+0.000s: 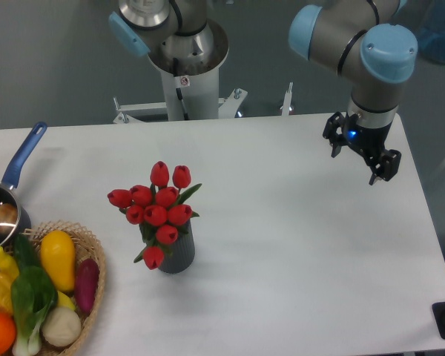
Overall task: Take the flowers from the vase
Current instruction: 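Move the open gripper toward the red tulip stems above the black vase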
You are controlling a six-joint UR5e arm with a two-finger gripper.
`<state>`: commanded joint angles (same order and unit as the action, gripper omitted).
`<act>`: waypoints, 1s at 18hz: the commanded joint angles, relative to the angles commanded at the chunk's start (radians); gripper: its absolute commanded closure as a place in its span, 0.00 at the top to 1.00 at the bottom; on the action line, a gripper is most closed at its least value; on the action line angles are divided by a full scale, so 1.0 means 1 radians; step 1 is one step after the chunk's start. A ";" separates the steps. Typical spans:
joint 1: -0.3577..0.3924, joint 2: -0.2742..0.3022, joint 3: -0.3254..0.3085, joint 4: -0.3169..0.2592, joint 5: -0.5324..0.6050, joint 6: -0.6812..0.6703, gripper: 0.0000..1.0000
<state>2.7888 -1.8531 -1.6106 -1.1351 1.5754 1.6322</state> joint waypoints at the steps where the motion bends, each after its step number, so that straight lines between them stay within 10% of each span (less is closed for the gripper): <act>1: -0.003 0.000 0.000 -0.003 -0.002 0.000 1.00; 7: -0.037 0.003 -0.009 -0.008 -0.047 -0.011 1.00; 18: 0.034 0.104 -0.224 -0.011 -0.662 -0.011 1.00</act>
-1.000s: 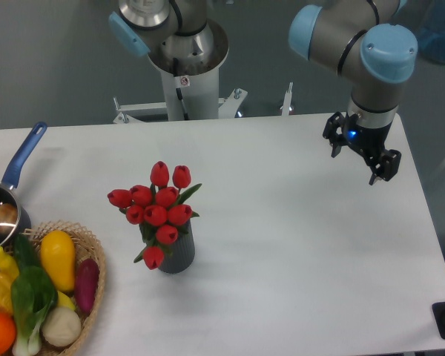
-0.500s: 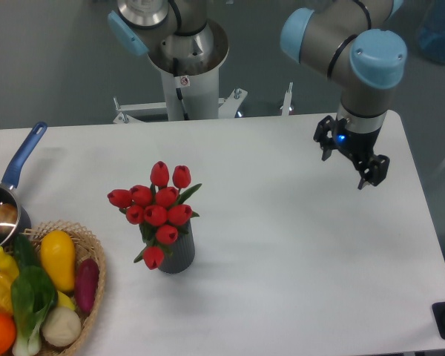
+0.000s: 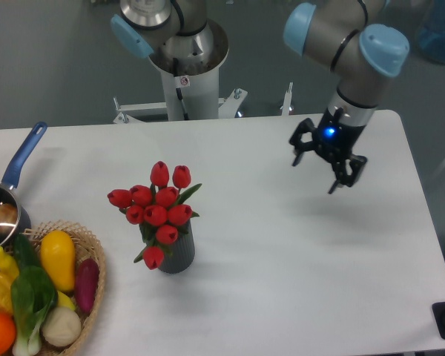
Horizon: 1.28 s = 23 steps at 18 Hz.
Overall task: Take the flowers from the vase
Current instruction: 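Move the open gripper toward the red tulip stems above the black vase, then close the gripper around the tulip stems just below the blooms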
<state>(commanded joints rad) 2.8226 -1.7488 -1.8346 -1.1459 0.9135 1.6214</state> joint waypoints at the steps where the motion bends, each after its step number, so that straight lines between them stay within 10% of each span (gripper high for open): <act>1: -0.009 0.006 -0.009 0.000 -0.059 -0.003 1.00; 9: -0.183 -0.023 -0.031 0.009 -0.209 -0.120 1.00; 22: -0.239 -0.058 -0.034 0.015 -0.427 -0.133 1.00; 23: -0.238 -0.058 -0.035 0.014 -0.426 -0.133 0.89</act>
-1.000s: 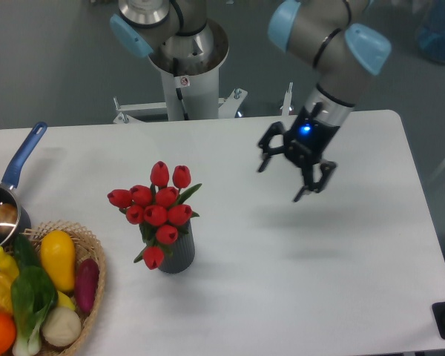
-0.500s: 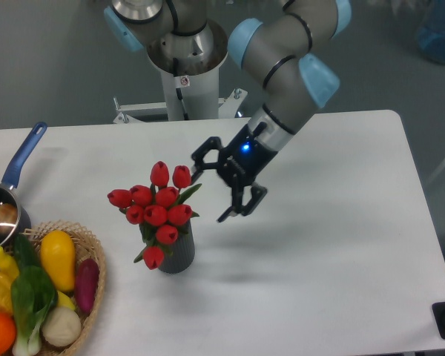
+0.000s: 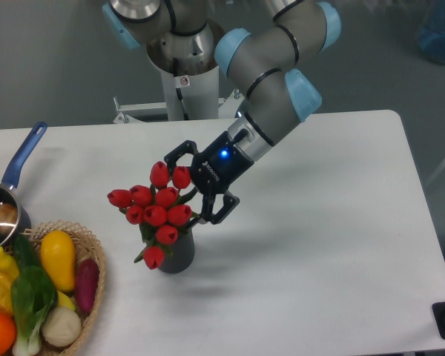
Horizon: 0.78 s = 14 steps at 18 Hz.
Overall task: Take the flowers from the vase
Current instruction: 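Close the gripper around the tulip stems just below the blooms, then lift the gripped tulips up out of the black vase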
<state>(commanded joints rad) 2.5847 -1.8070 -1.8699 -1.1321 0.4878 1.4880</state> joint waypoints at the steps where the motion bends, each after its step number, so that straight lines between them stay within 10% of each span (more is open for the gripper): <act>1: 0.003 -0.002 -0.008 0.000 0.003 0.005 0.75; 5: 0.006 0.002 -0.015 -0.002 -0.002 -0.003 0.17; 14: 0.014 0.048 -0.006 -0.003 0.002 -0.078 0.02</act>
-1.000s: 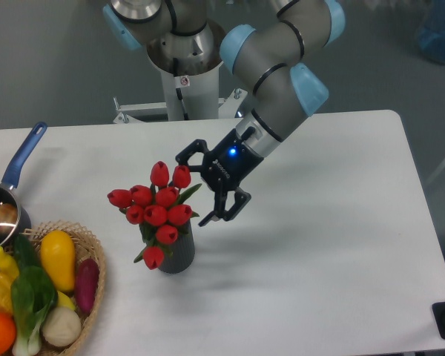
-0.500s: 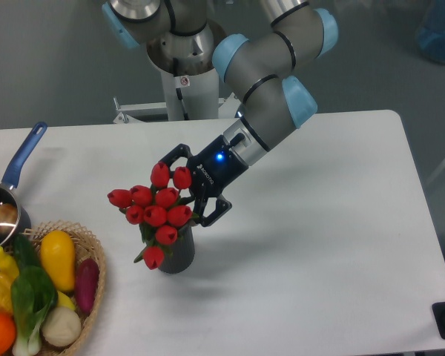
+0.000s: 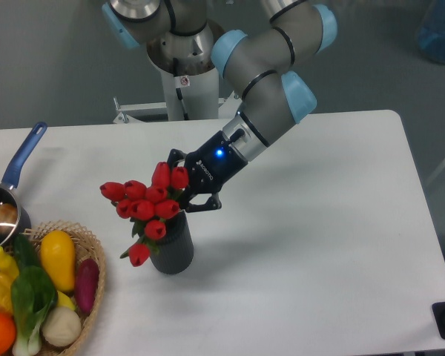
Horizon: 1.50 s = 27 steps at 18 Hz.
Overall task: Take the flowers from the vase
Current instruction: 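Lift the gripped tulips up out of the black vase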
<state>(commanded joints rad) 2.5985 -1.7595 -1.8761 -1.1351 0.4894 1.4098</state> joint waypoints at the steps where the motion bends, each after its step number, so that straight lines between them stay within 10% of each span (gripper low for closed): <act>1: 0.006 0.011 0.002 0.002 -0.003 -0.009 0.03; 27: 0.074 0.180 0.205 0.000 -0.117 -0.316 0.00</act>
<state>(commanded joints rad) 2.6722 -1.5800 -1.6706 -1.1351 0.3728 1.0938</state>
